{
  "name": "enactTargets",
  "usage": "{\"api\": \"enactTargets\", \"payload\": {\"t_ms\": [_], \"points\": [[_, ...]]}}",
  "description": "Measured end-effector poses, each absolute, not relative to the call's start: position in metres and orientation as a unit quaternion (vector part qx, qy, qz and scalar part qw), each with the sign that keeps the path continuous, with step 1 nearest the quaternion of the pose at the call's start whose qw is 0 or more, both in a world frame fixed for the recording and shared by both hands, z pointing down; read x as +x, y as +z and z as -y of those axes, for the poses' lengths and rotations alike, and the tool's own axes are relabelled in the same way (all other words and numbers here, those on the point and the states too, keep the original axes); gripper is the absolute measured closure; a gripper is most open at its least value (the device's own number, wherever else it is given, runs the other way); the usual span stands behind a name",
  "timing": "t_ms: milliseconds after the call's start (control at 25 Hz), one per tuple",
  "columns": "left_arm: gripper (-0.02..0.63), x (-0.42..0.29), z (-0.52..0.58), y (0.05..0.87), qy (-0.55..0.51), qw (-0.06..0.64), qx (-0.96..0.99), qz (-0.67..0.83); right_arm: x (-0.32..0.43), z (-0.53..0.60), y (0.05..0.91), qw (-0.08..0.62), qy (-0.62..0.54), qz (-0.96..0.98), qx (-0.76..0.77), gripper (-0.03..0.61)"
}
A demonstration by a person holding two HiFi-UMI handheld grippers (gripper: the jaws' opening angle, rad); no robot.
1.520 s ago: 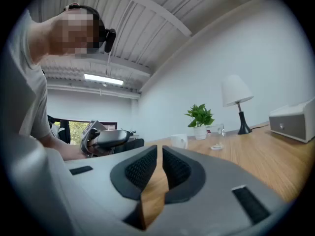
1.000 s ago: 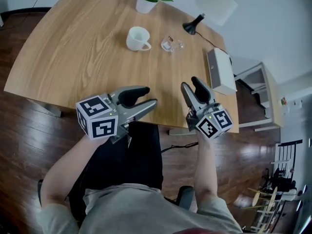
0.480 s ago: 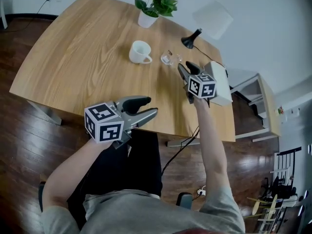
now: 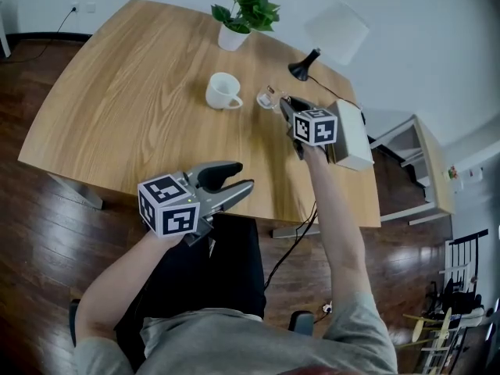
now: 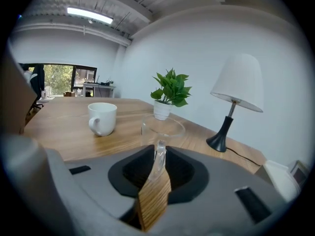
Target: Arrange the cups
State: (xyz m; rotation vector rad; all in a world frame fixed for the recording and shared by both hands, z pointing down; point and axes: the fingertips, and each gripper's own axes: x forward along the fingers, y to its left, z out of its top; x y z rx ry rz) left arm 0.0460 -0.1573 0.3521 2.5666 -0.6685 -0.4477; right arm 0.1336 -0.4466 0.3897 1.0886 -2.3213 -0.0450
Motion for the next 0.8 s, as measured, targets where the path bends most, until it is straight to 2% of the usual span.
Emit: {"api": "enactTargets", "payload": {"t_ms": [480, 800], "points": [[0.431, 0.044, 0.156, 0.351, -0.163, 0.226, 0.930, 0.240, 0.146, 0.427, 0.370, 0.184, 0.055, 0.897, 0.397, 0.511], [0.433, 0.040, 0.157, 0.351, -0.165, 0.225, 0.929, 0.242, 0.232, 0.430, 0.314, 0.139, 0.033, 0.881, 0.450, 0.511]]}}
